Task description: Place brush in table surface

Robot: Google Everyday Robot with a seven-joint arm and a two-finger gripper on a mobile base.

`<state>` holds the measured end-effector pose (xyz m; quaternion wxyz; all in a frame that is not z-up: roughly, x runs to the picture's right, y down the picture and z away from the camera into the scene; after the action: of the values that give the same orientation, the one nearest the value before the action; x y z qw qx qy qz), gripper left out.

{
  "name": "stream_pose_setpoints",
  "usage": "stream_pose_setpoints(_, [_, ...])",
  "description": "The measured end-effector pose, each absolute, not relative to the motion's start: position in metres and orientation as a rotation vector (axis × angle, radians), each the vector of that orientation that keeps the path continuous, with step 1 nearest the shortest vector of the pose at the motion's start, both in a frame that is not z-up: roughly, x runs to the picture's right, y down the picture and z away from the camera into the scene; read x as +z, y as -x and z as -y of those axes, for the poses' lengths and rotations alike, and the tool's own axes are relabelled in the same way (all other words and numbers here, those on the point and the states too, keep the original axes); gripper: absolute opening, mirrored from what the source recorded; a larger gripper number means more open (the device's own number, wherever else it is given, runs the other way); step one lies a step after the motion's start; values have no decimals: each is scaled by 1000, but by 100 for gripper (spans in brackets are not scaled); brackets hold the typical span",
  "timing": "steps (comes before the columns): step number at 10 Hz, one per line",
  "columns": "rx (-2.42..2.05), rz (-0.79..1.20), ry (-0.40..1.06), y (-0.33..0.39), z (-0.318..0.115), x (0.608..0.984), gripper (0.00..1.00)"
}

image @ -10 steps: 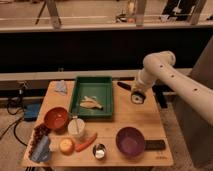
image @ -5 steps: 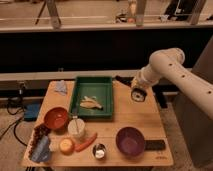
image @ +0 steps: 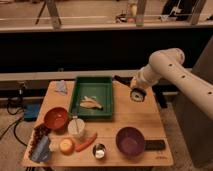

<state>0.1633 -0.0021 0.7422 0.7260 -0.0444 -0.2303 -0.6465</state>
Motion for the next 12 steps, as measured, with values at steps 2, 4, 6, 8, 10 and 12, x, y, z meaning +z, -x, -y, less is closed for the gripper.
stream_pose_setpoints(2, [-1422,517,95,-168,-8,759,0])
stream_pose_setpoints(4, [-1404,521,97,-184,-23,783,0])
stream_pose_setpoints(6, [-1379,532,102,-201,-40,807,0])
stream_pose_setpoints(8, [-1353,564,93,-215,-58,830,0])
stream_pose_setpoints(10, [-1323,627,67,-220,-73,846,0])
stream_pose_setpoints(12, [-1306,676,56,-217,-83,855,0])
